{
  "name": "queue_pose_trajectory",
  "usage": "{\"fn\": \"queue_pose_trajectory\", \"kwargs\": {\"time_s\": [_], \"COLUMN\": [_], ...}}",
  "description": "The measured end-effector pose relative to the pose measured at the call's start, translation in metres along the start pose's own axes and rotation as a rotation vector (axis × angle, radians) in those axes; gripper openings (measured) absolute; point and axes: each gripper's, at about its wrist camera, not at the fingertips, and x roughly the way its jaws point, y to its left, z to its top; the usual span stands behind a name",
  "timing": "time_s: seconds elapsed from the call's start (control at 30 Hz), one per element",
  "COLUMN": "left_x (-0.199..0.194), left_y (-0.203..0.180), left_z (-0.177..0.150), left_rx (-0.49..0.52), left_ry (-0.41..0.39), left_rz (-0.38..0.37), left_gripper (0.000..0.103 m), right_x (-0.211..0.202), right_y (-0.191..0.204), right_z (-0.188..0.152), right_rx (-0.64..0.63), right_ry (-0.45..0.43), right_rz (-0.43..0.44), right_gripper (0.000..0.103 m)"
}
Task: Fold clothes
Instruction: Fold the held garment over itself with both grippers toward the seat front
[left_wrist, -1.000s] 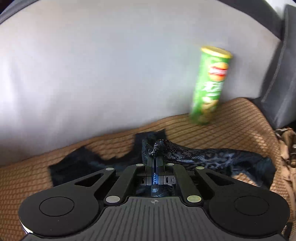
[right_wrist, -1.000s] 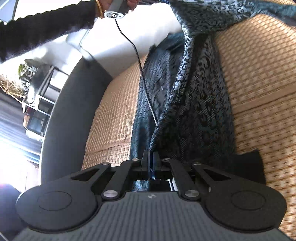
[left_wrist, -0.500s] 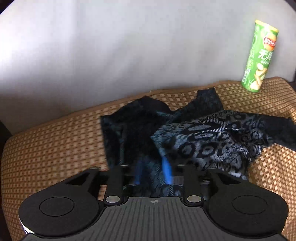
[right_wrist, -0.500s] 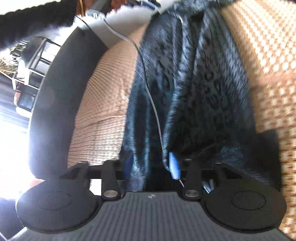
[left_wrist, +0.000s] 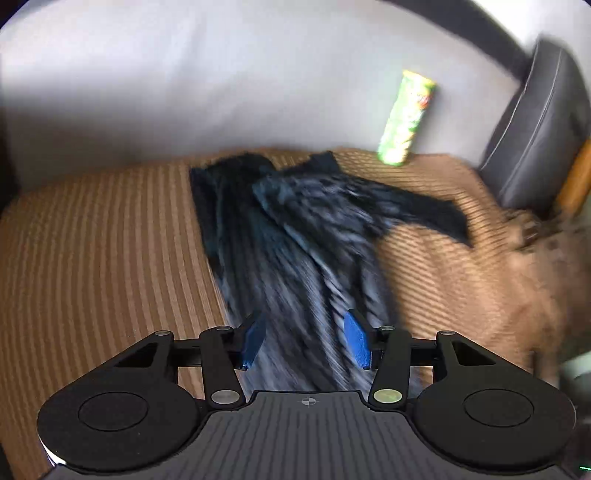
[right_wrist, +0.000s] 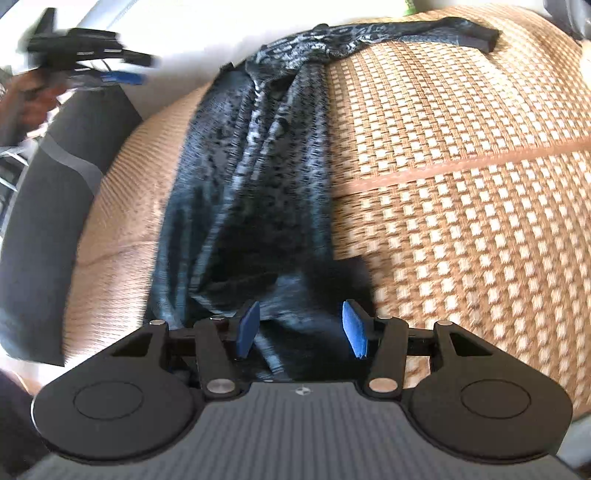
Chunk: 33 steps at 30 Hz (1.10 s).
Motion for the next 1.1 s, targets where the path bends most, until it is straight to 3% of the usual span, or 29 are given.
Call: {"fn": "queue_pose_trajectory", "kwargs": {"time_s": [0.07, 0.2, 0.27, 0.37, 0.4, 0.43, 0.47, 0.63, 0.8, 1.03, 1.07, 1.1], "left_x": [-0.032, -0.073, -0.074, -0.044, -0.030, -0.016, -0.001, 0.062, 0.100, 0.115, 0.117, 0.119], "left_y": [0.001, -0.005, -0.010, -0.023, -0.028, -0.032, -0.036, -0.047, -0.050, -0.047, -0.049, -0.051], "left_z": [-0.030, -0.087, -0.118, -0.166, -0.180, -0.190, -0.196, -0.198, -0.191, -0.195, -0.194, -0.194], "left_rx": [-0.075, -0.144, -0.151, -0.195, -0.213, -0.232, -0.250, -0.353, -0.307, -0.290, -0.270, -0.251], "left_ry": [-0.011, 0.017, 0.071, 0.143, 0.157, 0.164, 0.167, 0.173, 0.227, 0.289, 0.290, 0.291], "left_rz": [-0.027, 0.019, 0.055, 0.073, 0.062, 0.059, 0.045, -0.033, 0.052, 0.054, 0.056, 0.058], "left_gripper": [0.063, 0.065, 0.066, 0.066, 0.066, 0.065, 0.064, 0.063, 0.064, 0.065, 0.065, 0.057], "right_x": [0.017, 0.041, 0.051, 0.061, 0.063, 0.065, 0.065, 0.024, -0.008, -0.030, -0.032, -0.034], "right_y": [0.000, -0.005, -0.010, -0.011, -0.010, -0.011, -0.011, 0.001, 0.014, 0.032, 0.039, 0.045], "right_z": [0.010, 0.025, 0.028, 0.025, 0.024, 0.024, 0.026, 0.026, 0.019, 0.006, 0.003, 0.000], "right_rx": [-0.101, -0.306, -0.376, -0.460, -0.490, -0.504, -0.495, -0.507, -0.545, -0.498, -0.499, -0.499], "right_ry": [0.013, 0.033, 0.045, 0.081, 0.088, 0.104, 0.130, 0.086, 0.063, 0.023, 0.026, 0.029], "right_rz": [-0.008, 0.011, 0.039, 0.081, 0.095, 0.111, 0.125, 0.233, 0.312, 0.388, 0.403, 0.419], "right_gripper": [0.055, 0.056, 0.057, 0.059, 0.048, 0.029, 0.007, 0.006, 0.006, 0.006, 0.006, 0.006]}}
